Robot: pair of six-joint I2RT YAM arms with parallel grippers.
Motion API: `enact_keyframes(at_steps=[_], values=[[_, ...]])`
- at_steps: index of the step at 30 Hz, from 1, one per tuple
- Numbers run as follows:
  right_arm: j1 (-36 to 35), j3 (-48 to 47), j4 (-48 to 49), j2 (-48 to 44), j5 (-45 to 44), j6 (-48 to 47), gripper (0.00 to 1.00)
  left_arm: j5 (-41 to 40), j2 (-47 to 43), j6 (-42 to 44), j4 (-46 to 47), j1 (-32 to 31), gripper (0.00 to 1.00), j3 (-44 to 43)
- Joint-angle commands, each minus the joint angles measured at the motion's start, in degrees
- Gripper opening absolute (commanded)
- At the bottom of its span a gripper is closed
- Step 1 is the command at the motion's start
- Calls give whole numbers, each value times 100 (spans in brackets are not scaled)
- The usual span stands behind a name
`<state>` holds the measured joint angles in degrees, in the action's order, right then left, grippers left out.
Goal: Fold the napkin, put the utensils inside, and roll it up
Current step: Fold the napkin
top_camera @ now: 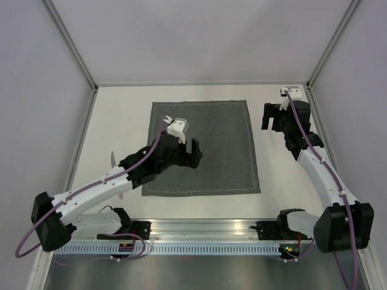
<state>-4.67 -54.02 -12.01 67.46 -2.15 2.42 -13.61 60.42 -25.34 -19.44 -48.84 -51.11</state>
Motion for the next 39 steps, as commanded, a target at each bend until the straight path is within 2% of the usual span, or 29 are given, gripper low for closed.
enact_keyframes(at_steps=[1,6,9,13,24,27,31,39], values=[[-8,-293,-29,240,-619,-83,98,-907,837,20,1046,-722,100,-390],[123,-407,-117,522,-681,-83,98,-1135,2689,372,1776,-1670,97,-1153],[211,-451,-179,628,-655,-57,98,-1232,3656,600,1909,-2066,94,-1655],[326,-487,-240,698,-585,-31,98,-1233,4502,732,2234,-2332,91,-2174],[423,-478,-240,821,-550,-31,98,-907,5822,1084,2621,-2912,81,-2983],[431,-469,-232,821,-532,-39,98,-828,6104,1093,2630,-2973,71,-3150],[423,-460,-214,830,-514,-31,98,-749,6324,1058,2621,-3009,66,-3282],[423,-443,-223,865,-497,-31,98,-661,6491,979,2621,-3009,65,-3300]])
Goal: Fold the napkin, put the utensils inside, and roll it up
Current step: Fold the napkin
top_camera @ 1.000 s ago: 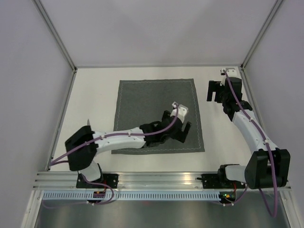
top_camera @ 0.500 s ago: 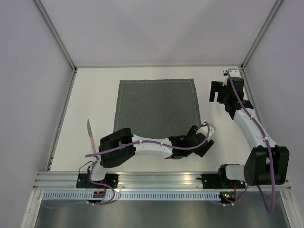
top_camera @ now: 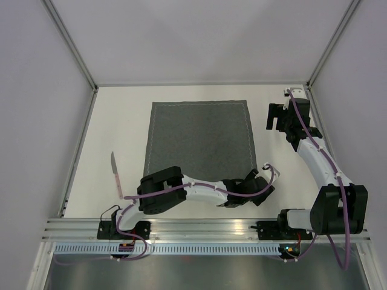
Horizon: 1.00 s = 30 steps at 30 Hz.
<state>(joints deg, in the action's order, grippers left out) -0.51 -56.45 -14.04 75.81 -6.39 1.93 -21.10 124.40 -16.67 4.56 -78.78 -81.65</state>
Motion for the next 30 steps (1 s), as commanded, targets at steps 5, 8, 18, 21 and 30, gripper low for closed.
enact_keyframes(at_steps=[5,8,18,21,30], values=[[16,-183,-2,30,-73,9,98,98,225,76,221,-14,66,-255],[8,-183,-2,39,-55,9,98,80,295,58,221,-14,66,-246],[16,-174,-2,57,-20,-9,97,27,401,-3,230,-14,41,-220],[16,-174,-2,57,15,-9,97,36,401,-21,221,-23,31,-203],[16,-174,-11,57,33,-26,97,176,208,-126,230,-14,4,-150]])
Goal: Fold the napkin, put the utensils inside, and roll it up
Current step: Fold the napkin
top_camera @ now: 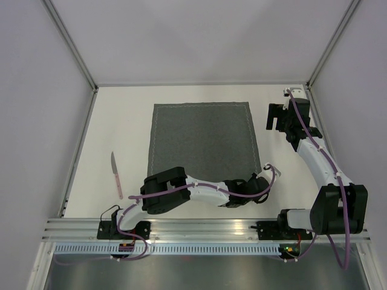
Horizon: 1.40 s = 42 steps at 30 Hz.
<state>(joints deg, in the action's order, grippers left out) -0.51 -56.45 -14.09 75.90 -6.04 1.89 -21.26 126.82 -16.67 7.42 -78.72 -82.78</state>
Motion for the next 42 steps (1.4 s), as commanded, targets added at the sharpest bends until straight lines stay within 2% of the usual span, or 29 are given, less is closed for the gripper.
enact_keyframes(at_steps=[1,11,23,32,42], values=[[16,-174,-6,48,-2,-22,96,209,-70,-144,-48,-21,3,-27],[16,-165,-6,13,7,-48,96,622,-808,-583,84,-21,2,227],[8,-156,-15,-40,15,-57,96,772,-1089,-1048,-83,93,2,298],[16,-147,-24,-75,33,-48,96,1430,-1704,-1690,75,910,2,1008],[16,-147,-6,-119,59,-57,96,2099,-2162,-2112,111,2297,2,1537]])
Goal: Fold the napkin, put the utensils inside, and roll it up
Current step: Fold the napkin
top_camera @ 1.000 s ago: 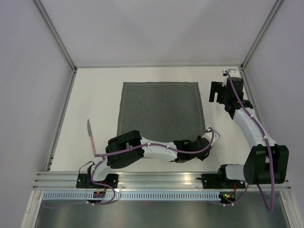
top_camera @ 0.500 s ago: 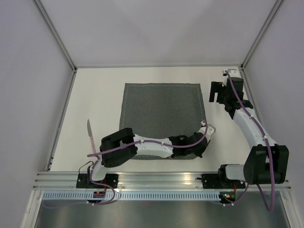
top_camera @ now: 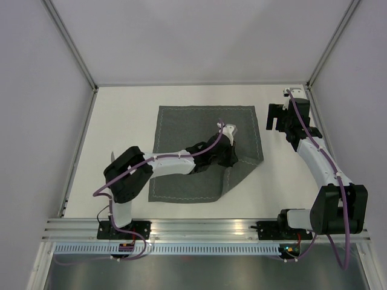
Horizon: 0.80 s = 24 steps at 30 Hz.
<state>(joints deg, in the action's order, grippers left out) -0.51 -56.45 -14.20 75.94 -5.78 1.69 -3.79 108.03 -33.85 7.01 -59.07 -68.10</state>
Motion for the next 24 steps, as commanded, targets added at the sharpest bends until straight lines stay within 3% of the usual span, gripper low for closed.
enact_keyframes(at_steps=[1,24], values=[[16,-139,-4,-141,24,-29,96,553,-300,-447,152,430,2,86],[16,-112,-4,-246,226,-46,96,1214,-475,-140,-419,2865,2,-99]])
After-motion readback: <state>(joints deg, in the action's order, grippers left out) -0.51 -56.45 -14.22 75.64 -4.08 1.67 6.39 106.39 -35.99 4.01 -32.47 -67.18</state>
